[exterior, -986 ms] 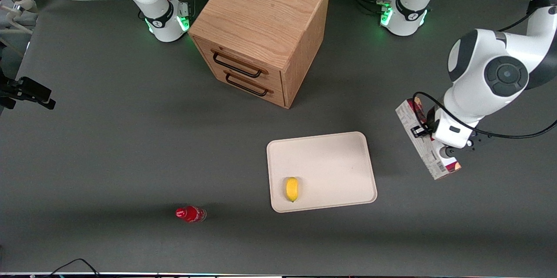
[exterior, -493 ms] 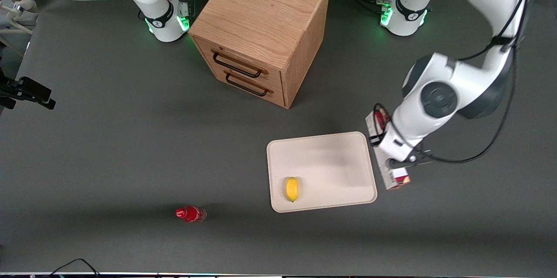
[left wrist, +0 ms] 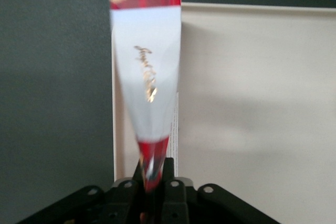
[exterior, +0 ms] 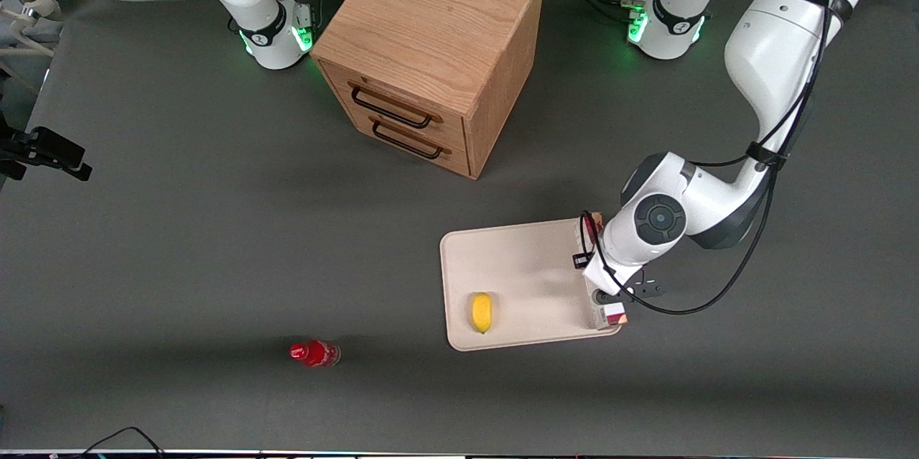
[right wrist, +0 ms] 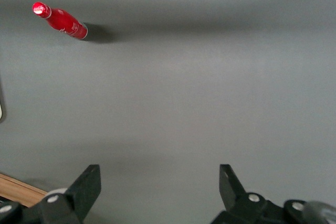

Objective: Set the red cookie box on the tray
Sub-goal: 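Carry the box with the left gripper over the white tray, then lower the box onto the tray and open the left gripper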

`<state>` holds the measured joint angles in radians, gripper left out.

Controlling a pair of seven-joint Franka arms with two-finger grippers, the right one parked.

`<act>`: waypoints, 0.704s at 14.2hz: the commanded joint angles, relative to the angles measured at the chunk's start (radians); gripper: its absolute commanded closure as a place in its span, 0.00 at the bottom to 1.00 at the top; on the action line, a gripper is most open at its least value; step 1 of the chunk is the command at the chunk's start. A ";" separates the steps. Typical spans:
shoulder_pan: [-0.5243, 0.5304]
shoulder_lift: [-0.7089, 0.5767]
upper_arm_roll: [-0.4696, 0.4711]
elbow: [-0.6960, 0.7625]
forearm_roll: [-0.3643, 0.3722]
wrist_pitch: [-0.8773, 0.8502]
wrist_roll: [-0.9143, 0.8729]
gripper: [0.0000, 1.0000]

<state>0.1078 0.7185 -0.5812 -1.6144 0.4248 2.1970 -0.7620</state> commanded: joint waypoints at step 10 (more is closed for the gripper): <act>0.090 -0.310 0.032 0.054 -0.246 -0.498 0.193 0.00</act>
<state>0.1768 0.5405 -0.5801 -1.5437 0.2762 1.8338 -0.6967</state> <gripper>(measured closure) 0.000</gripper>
